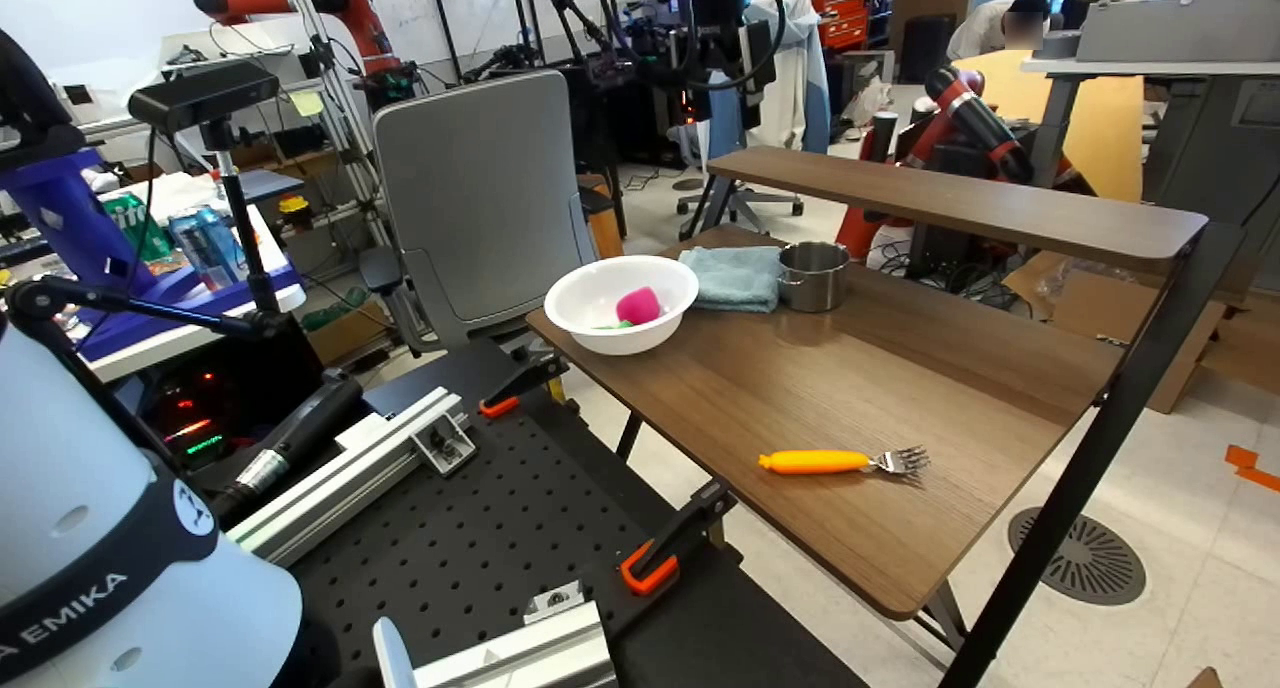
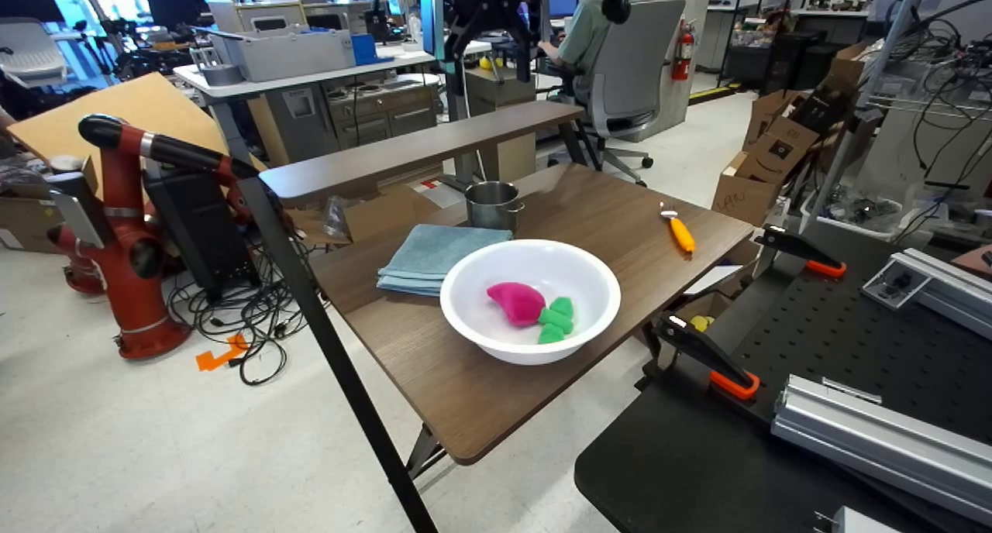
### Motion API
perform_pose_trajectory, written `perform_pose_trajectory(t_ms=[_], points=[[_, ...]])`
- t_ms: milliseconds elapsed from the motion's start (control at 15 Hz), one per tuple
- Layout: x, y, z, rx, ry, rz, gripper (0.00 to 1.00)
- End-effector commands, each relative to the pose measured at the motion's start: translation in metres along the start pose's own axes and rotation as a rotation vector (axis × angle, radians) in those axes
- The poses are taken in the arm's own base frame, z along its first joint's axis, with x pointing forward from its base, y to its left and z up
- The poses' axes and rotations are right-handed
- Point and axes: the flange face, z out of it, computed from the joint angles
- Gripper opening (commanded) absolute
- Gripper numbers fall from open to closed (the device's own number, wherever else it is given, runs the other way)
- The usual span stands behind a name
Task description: Slide the towel to the right on the desk
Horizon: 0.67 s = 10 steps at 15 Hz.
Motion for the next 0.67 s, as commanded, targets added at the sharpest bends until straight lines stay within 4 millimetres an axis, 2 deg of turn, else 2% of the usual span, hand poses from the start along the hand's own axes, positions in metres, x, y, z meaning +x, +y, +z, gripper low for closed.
perform_pose_trajectory(t_ms=[0, 267, 600], points=[[0.002, -0.004, 0.005, 0.017, 0.017, 0.033, 1.00], [-0.002, -0.020, 0.031, 0.052, 0.007, 0.024, 1.00], [0.000, -0.041, 0.076, 0.085, 0.025, 0.025, 1.00]])
